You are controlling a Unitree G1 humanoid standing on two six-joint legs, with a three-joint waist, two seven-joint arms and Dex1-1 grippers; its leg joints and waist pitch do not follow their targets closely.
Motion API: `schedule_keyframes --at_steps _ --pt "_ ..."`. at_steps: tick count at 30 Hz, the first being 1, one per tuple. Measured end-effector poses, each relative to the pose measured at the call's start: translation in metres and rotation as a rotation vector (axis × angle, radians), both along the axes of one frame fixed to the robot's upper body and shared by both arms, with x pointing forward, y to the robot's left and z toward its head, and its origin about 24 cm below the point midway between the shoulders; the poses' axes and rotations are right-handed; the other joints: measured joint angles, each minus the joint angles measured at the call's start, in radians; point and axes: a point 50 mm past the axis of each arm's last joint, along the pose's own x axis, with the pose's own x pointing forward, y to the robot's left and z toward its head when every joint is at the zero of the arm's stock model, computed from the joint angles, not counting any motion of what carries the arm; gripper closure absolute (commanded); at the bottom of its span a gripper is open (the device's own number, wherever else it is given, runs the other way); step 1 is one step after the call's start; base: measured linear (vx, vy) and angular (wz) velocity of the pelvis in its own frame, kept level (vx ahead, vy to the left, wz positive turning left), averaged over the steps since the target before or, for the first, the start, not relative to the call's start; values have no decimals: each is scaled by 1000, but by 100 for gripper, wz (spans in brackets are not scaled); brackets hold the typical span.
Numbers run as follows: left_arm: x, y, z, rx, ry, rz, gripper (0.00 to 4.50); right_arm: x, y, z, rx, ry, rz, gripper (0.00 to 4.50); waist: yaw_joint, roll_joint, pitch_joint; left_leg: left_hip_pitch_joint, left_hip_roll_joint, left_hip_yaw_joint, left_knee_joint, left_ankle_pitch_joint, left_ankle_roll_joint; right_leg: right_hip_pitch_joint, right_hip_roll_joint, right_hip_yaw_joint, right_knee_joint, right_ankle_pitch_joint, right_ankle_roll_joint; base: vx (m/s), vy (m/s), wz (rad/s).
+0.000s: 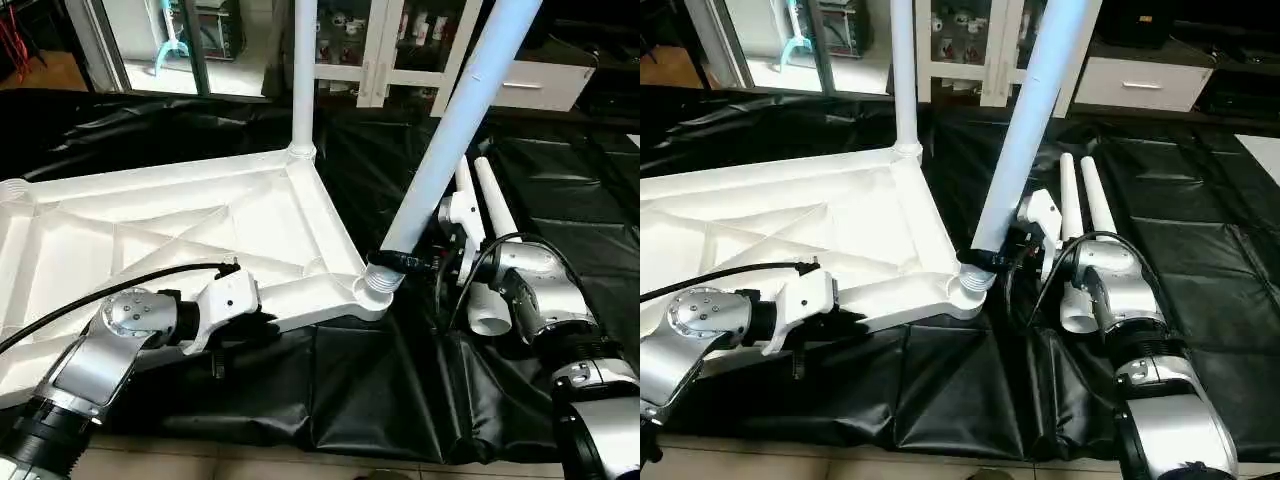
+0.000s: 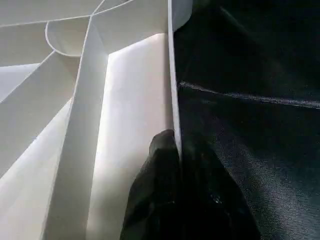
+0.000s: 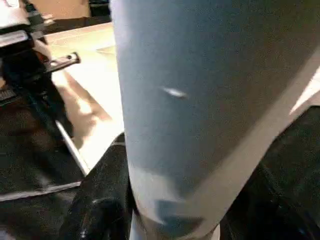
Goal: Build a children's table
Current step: Insert table leg to table base
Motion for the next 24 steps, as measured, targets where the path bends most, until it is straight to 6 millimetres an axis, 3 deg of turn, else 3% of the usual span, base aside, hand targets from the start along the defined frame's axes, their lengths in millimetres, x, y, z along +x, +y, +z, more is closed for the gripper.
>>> schedule_keyframes --at_steps 15,24 --pt "3 -4 -1 -10 -22 -10 450 -7 5 2 -52 -26 145 263 1 2 2 0 -1 0 0 0 0 1 -1 1 0 0 -1 0 0 0" --pt "5 -2 -3 -16 -20 -2 450 -3 0 -7 -10 -16 49 263 -1 4 1 2 -1 0 0 0 0 3 -1 2 -2 1 -2 0 0 0"
